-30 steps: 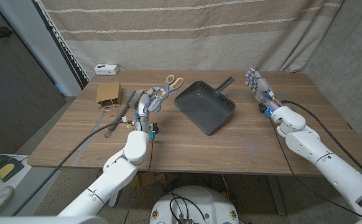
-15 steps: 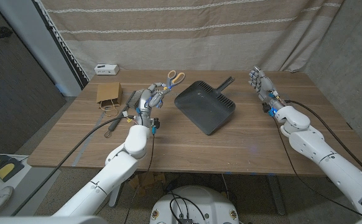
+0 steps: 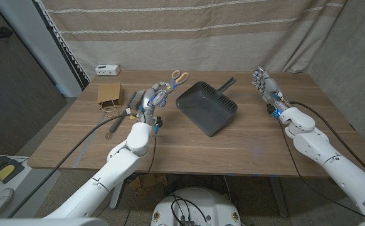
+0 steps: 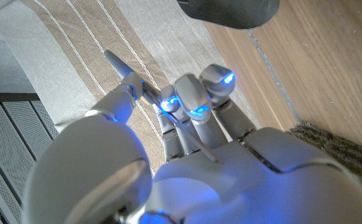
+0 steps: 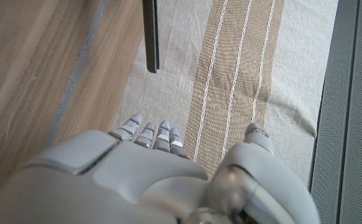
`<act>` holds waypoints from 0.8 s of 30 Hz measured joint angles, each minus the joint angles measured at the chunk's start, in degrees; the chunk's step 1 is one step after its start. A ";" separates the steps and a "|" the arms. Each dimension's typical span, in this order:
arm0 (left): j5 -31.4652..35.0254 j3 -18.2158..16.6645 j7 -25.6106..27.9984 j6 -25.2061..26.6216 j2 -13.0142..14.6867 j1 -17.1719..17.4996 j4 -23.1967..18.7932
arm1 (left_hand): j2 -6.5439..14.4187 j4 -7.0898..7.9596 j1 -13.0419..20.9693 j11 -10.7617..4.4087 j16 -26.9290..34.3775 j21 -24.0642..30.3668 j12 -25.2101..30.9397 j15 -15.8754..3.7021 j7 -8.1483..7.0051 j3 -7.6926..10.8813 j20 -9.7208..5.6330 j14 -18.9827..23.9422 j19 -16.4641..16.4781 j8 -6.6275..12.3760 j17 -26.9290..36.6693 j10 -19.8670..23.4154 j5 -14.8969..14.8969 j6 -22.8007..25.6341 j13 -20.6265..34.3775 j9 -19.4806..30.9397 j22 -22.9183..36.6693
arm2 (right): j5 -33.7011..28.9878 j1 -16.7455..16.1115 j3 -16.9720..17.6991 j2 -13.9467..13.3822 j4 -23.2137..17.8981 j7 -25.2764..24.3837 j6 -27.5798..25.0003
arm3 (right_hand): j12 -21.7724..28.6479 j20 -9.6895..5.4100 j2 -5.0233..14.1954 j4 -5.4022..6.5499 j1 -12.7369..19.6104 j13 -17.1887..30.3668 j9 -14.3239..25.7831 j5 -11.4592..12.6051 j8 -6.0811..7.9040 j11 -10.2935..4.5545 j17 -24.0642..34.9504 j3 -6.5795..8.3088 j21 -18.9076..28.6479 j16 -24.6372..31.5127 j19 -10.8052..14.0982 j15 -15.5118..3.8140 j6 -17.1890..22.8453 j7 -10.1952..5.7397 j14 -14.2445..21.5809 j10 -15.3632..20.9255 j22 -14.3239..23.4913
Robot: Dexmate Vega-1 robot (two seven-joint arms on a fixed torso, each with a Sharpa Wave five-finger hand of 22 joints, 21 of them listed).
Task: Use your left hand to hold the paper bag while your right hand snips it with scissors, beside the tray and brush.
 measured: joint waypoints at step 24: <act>2.09 3.06 -1.99 0.82 -0.23 -4.94 3.93 | 0.75 0.00 -1.17 0.22 0.00 -0.01 0.60 0.01 0.00 0.00 0.00 -0.01 0.00 0.00 -0.35 0.22 -0.13 0.00 -0.05 0.05 -0.09 | -0.25 0.78 0.43 0.32 1.91 0.28 1.33 | 0.00 0.00 0.31 -0.16 0.31 0.00 0.00 0.00 0.00 0.00 0.00 0.17 -0.43 0.00 0.00 0.00 -0.20 0.20 0.00 0.00 0.00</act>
